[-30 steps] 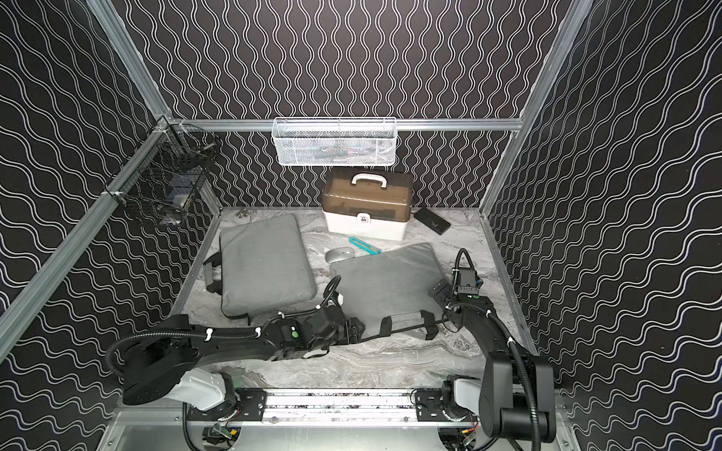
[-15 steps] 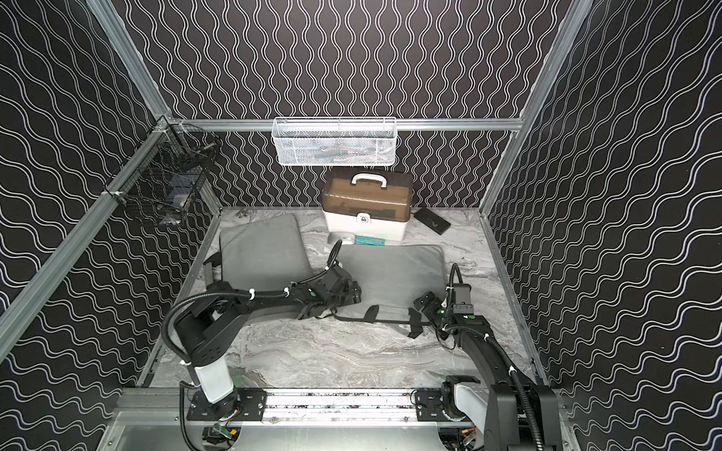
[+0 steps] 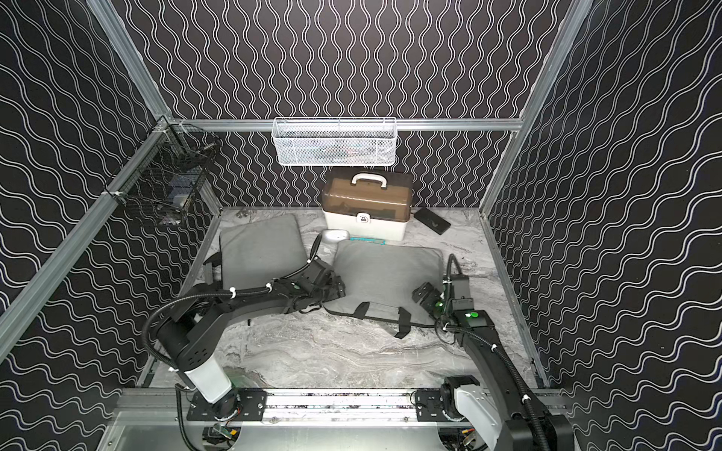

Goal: Put the mouse into the laptop bag
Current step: Adjust the zippered laptop bag at the center of the board.

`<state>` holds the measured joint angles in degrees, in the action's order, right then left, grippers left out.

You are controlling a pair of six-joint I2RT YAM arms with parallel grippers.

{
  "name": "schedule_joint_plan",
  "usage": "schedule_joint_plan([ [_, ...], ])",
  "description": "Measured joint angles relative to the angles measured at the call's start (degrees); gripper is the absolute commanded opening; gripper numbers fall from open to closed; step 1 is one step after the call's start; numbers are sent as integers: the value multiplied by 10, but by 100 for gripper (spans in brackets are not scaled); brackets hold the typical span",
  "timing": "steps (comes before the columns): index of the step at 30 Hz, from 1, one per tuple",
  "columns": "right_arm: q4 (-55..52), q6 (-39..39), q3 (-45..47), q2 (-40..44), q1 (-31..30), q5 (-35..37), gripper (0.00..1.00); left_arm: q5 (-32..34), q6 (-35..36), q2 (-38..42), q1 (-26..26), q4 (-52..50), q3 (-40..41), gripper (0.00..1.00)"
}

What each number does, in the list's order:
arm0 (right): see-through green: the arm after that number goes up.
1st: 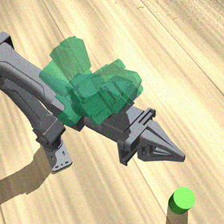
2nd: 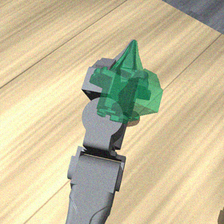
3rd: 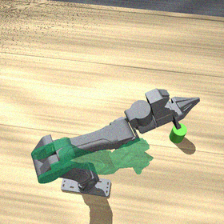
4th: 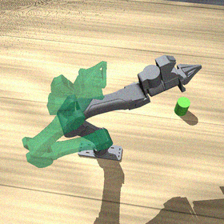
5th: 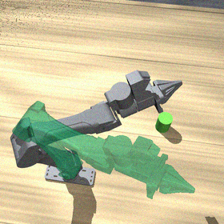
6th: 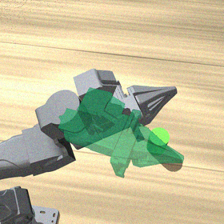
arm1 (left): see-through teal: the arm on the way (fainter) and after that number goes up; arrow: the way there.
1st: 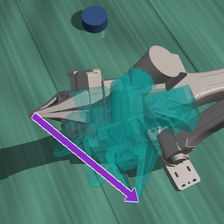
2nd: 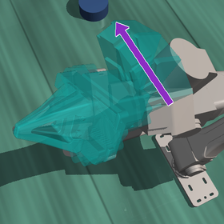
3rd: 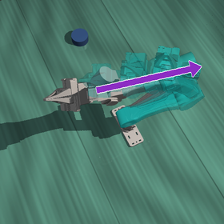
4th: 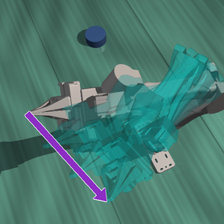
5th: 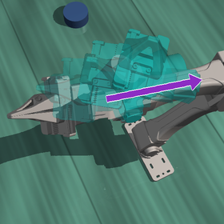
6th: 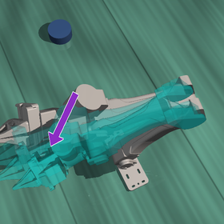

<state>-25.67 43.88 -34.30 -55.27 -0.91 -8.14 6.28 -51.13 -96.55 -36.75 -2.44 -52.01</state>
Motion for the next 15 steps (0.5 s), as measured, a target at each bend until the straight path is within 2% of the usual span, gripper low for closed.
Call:
schedule_joint_plan([
  [2,-3,-5,-21,-28,47,21,100,-5,-3,43,-1,-7,23,92],
  [5,4,-13,-31,-88,75,17,100,-13,-5,96,-1,-21,39,93],
  [11,55,-30,-24,-218,83,-52,100,-34,-24,178,-29,-29,90,93],
  [15,95,-45,-3,-216,73,-81,100,-45,-34,177,-64,-25,94,93],
])
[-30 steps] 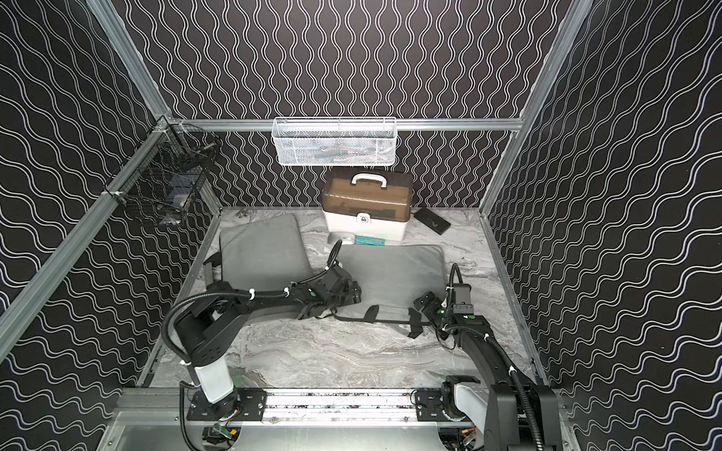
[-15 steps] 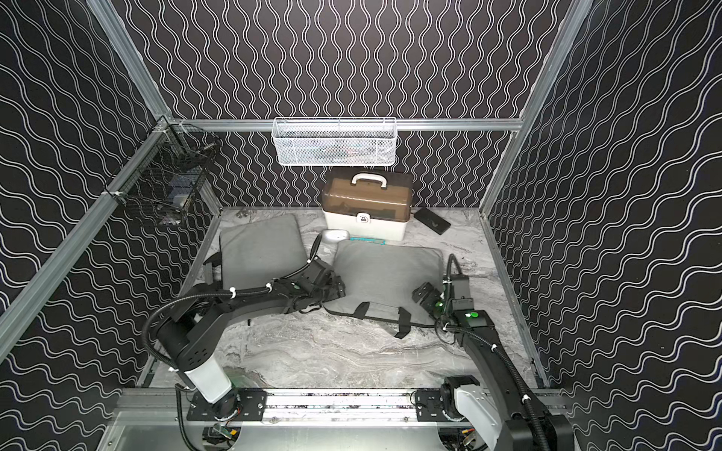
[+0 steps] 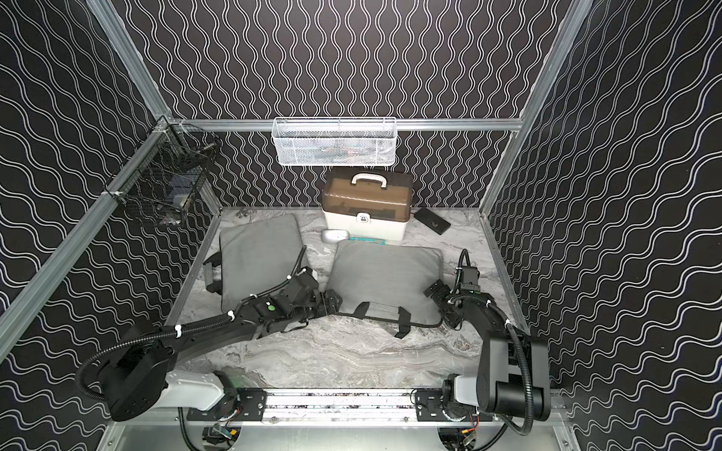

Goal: Put the mouse into the laptop bag
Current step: Adjust the zippered laptop bag at the center of the board.

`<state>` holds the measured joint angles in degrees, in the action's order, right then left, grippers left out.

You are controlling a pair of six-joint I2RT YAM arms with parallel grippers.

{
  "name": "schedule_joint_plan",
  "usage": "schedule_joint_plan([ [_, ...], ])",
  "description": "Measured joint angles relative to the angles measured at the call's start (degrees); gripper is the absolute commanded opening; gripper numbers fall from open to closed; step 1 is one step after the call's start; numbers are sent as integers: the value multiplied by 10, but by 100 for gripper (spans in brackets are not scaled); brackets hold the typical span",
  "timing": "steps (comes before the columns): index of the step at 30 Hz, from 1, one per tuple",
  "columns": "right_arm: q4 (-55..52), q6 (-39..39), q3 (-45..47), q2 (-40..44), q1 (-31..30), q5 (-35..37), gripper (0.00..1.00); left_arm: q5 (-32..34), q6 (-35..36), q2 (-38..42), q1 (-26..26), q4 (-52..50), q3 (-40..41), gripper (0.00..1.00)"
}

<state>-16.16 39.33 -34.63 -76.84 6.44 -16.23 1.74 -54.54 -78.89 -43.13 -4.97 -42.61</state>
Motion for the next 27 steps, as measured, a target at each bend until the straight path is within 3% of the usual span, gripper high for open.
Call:
schedule_joint_plan([
  [6,38,8,61,64,-56,-38,98,7,-12,-24,-32,6,-7,93],
  [11,12,55,102,158,-177,-24,98,20,-12,-57,-33,11,-33,93],
  [16,-4,96,118,217,-256,-24,97,30,-12,-82,-33,12,-49,93],
  [23,-86,95,93,241,-269,62,100,57,-14,-117,-33,10,-62,92],
  [27,-131,95,82,261,-269,117,100,79,-22,-166,-31,10,-87,87],
])
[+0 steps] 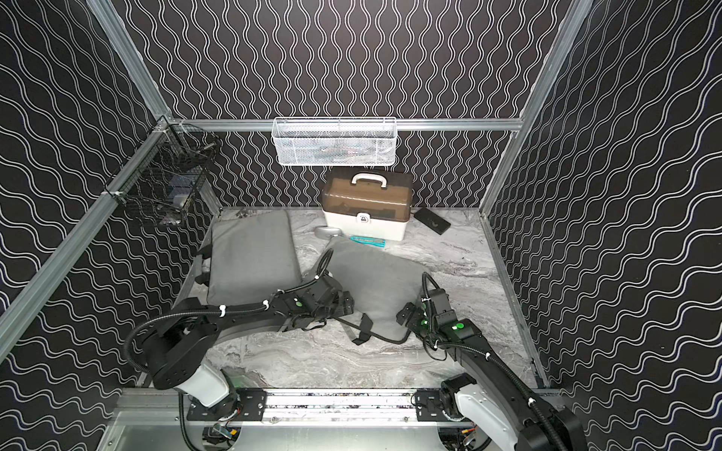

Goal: Put the mouse into the laptop bag
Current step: Adjust the zippered laptop bag at the center of the board.

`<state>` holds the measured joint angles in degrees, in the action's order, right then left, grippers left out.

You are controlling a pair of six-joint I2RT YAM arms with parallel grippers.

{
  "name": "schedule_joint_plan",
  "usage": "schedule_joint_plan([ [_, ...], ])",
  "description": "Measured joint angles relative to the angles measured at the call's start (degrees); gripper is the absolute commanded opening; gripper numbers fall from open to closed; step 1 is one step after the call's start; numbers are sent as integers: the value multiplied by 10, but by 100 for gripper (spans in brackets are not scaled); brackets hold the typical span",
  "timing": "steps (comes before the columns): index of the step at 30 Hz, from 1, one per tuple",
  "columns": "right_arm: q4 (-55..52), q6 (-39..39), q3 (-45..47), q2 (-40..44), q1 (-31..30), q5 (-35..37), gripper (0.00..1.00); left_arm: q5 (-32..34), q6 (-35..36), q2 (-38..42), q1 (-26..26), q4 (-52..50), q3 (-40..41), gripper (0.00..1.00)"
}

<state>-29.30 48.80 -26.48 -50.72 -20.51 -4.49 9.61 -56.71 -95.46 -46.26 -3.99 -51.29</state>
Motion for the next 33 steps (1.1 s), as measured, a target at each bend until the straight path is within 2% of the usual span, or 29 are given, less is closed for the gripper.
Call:
schedule_joint_plan([
  [2,-12,0,0,2,0,21,100,6,-2,-22,5,2,-11,78],
  [9,0,-13,-2,-83,0,46,99,20,-5,-54,26,31,-21,27],
  [13,30,-24,-15,-118,0,38,100,19,-8,-45,35,40,-4,8],
  [16,43,-30,-23,-122,-1,38,100,11,-13,-21,39,52,25,2],
  [20,50,-30,-37,-129,0,59,100,3,-18,30,39,59,78,1],
  [25,63,-30,-73,-203,1,85,100,-12,-20,67,39,58,106,1],
  [29,100,-36,-98,-264,-1,67,84,-16,-20,74,40,54,108,0],
  [33,121,-41,-99,-286,-4,54,70,-17,-18,84,45,49,108,0],
])
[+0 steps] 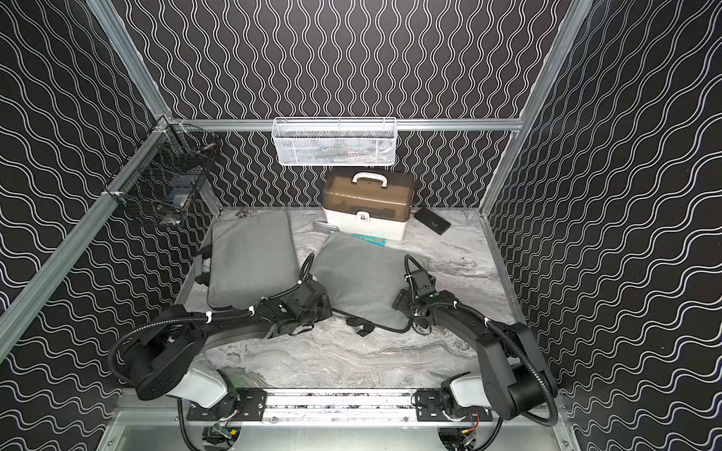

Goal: Put the mouse into the laptop bag
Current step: Adjust the zippered laptop bag at the center of the board.

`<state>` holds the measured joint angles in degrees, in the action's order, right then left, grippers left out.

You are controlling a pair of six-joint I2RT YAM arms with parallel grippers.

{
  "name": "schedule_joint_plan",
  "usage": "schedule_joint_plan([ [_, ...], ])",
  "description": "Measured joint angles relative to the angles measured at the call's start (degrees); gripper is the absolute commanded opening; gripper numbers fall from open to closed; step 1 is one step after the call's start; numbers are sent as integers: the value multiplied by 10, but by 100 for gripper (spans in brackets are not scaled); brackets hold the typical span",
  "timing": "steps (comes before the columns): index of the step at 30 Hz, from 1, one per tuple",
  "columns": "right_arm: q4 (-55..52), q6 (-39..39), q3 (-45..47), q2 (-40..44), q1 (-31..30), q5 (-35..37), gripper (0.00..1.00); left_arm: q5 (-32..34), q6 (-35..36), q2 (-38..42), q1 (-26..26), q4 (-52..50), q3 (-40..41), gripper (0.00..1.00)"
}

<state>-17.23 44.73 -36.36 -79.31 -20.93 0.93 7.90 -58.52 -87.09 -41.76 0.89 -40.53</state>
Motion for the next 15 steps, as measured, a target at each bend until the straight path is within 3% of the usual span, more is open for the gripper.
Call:
schedule_joint_plan([
  [5,9,-8,10,5,0,-3,29,-7,2,-2,8,-6,-5,0],
  [7,20,-7,22,16,-2,-4,18,-12,7,-10,14,-10,-17,0],
  [11,40,12,54,53,-29,-13,7,-15,19,-30,23,-27,-54,0],
  [15,31,45,87,104,-93,-6,4,-11,35,-55,28,-53,-97,0],
])
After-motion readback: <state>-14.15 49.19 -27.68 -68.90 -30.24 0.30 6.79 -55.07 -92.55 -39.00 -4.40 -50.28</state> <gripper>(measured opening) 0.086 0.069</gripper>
